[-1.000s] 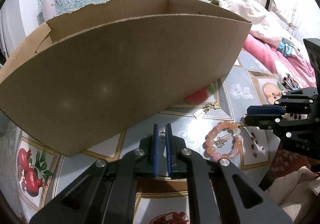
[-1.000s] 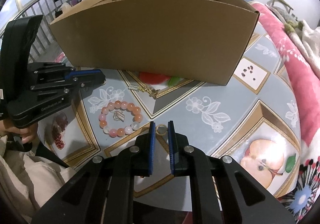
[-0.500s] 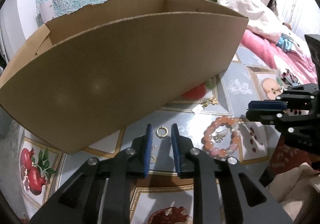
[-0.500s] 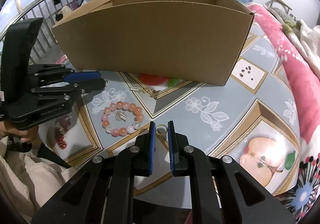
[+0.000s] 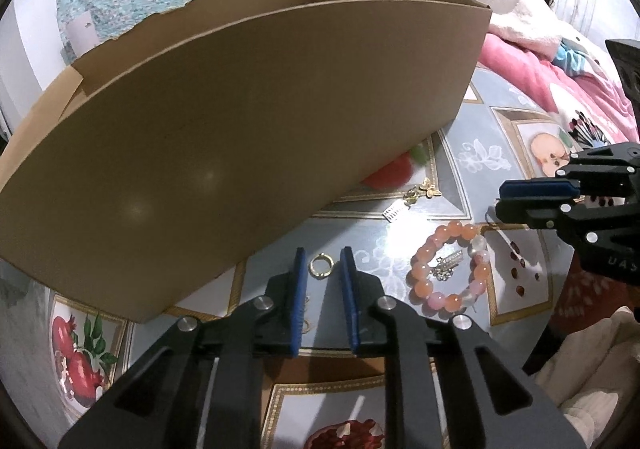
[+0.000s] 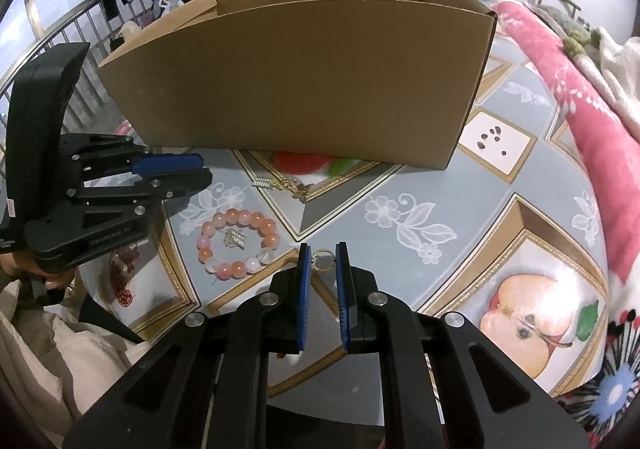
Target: Organize jewelry
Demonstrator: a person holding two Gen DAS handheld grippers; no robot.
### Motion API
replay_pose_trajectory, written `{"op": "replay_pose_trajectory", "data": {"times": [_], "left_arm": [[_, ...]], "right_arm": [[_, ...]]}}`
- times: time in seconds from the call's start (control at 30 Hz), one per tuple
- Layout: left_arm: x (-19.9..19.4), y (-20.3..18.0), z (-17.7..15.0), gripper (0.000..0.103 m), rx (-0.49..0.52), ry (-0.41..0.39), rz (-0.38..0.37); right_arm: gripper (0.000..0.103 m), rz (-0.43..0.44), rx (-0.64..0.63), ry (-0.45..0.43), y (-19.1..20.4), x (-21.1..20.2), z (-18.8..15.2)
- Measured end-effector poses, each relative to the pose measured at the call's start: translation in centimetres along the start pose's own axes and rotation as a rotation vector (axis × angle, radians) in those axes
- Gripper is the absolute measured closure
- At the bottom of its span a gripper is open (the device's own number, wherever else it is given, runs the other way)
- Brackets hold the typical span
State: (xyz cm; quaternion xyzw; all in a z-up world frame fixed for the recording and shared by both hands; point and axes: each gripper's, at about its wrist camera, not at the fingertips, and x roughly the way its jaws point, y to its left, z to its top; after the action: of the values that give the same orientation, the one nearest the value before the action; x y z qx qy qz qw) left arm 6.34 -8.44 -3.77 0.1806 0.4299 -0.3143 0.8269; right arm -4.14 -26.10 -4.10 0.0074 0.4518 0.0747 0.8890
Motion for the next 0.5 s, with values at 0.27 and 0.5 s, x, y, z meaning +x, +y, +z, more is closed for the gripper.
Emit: {"op": "replay_pose_trajectory", "data": {"times": [0.27,0.5], "left_arm": [[0.0,-0.5,0.2,0.093,0.013,-0.015,0.006],[-0.2,-0.9,-0.4,0.094,0.016,-0.033,0.007]], "right_arm": [[0.093,-0.004,0.008,-0.022,-0.4,-0.7,-0.3],[0.093,-0.016,0.007,-0.040,-0.5,-1.5,-0.6]]}}
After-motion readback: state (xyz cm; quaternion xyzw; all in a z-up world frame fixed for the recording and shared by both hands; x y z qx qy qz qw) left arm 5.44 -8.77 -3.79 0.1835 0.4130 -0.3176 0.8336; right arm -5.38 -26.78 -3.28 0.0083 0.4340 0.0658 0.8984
